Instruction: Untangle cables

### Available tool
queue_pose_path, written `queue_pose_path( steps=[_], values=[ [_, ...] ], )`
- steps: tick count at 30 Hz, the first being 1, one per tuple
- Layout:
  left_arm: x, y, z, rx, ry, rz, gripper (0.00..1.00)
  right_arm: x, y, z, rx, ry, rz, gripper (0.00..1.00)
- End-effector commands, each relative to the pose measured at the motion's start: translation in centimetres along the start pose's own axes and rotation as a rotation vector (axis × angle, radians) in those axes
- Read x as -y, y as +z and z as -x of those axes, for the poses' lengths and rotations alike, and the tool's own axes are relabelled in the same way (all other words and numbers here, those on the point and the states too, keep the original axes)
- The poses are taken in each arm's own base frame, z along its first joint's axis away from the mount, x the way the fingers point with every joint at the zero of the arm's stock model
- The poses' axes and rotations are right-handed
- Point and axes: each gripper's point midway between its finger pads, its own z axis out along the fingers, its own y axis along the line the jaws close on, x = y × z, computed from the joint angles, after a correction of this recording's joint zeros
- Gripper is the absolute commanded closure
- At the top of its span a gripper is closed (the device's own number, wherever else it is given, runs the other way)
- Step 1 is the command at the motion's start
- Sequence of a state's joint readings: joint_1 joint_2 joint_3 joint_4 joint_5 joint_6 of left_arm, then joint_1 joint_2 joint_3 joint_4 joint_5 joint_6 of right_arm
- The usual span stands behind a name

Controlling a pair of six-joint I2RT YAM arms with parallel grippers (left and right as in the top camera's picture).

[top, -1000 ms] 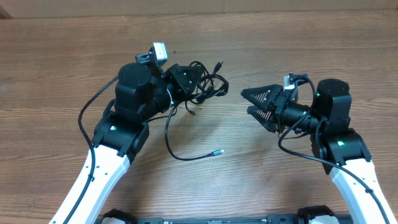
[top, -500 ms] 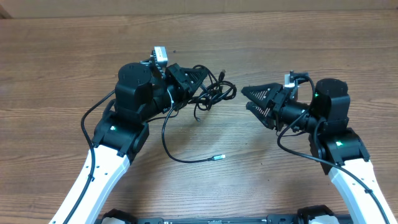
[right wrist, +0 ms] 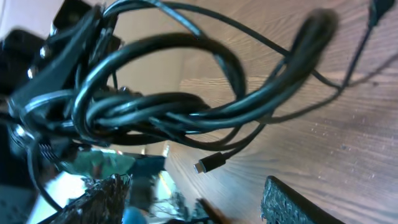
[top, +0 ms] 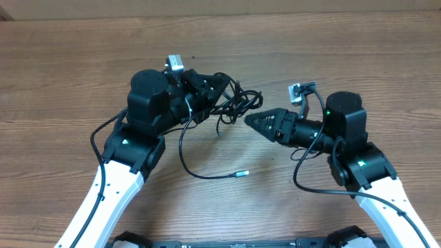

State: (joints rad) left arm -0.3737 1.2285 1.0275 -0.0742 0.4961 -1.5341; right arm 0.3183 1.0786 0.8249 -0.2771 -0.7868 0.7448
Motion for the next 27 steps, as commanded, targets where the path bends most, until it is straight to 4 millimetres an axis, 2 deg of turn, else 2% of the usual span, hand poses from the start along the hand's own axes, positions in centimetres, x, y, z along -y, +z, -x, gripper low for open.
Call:
queue_pose_path(
  steps=[1, 6, 9, 14, 17, 22, 27],
  values=[
    [1.6, -0.4, 0.0, 0.021, -0.105, -0.040, 0.96, -1.1, 0.3, -0.1, -0.002, -0.179, 0.013, 0.32],
    [1.6, -0.4, 0.2, 0.033, -0.154, -0.041, 0.96, -1.9, 1.2, -1.5, -0.044, -0.302, 0.036, 0.33],
    [1.6, -0.4, 0.2, 0.035, -0.154, -0.040, 0.96, -2.1, 1.4, -1.8, -0.045, -0.311, 0.035, 0.34],
    [1.6, -0.4, 0.1, 0.030, -0.170, -0.041, 0.96, -2.4, 1.5, -1.3, -0.027, -0.336, 0.042, 0.43],
    [1.6, -0.3, -0.5, 0.003, -0.200, -0.038, 0.96, -1.9, 2.2, -0.9, -0.026, -0.335, 0.040, 0.43],
    [1.6, -0.3, -0.9, -0.016, -0.199, -0.036, 0.96, 0.2, 3.9, -0.7, -0.056, -0.316, 0.010, 0.43],
    [1.5, -0.3, -0.9, -0.016, -0.201, -0.033, 0.96, 0.1, 4.4, -0.1, -0.039, -0.348, 0.025, 0.47]
  ],
)
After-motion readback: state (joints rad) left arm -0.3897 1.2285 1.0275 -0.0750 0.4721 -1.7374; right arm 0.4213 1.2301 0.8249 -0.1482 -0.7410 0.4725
